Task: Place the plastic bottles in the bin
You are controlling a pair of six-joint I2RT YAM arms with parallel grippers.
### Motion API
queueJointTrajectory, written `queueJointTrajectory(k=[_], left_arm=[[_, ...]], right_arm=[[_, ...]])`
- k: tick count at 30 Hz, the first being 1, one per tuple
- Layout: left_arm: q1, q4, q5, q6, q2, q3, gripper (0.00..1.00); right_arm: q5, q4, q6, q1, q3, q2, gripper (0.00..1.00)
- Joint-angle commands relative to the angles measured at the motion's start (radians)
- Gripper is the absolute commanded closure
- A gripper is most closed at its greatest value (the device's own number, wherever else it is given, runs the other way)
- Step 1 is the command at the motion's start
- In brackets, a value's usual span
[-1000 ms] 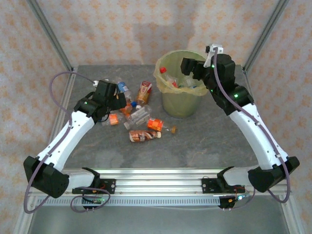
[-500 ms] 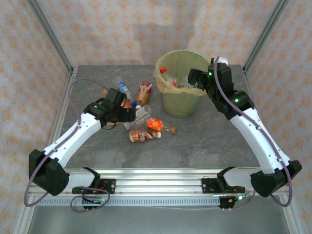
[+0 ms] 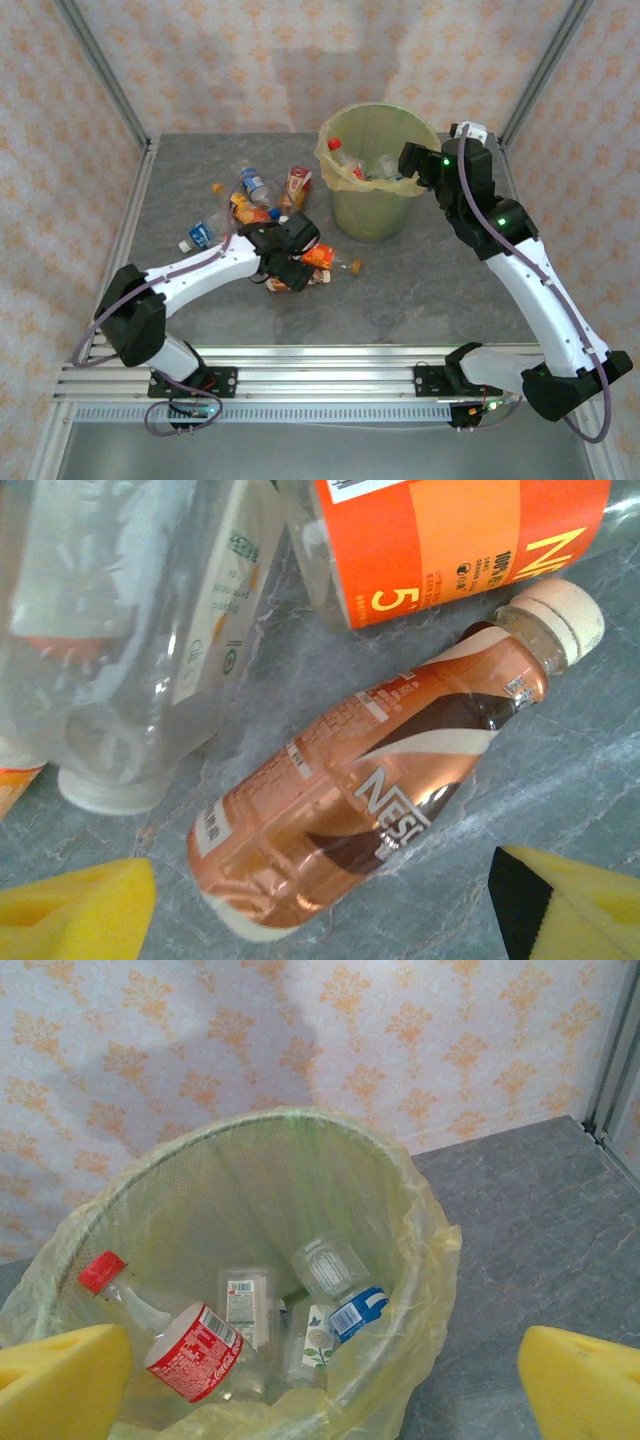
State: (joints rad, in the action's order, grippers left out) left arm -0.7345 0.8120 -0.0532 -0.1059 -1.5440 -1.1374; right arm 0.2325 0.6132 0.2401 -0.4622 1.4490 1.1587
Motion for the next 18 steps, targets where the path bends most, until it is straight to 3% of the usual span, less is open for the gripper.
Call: queueJointTrajectory(k=[1, 18], left_arm=[[-0.018, 0.011, -0.062, 0.044, -0.028, -0.045, 0.11], [-0.042, -0.010, -0.041, 0.021, -0.189, -0.062, 0.10]], right_arm=[[0.030, 0.005, 0.010, -0.004, -0.008, -0.016, 0.01], [0.033, -0.020, 0.001, -0.004, -0.033, -0.042, 0.01]])
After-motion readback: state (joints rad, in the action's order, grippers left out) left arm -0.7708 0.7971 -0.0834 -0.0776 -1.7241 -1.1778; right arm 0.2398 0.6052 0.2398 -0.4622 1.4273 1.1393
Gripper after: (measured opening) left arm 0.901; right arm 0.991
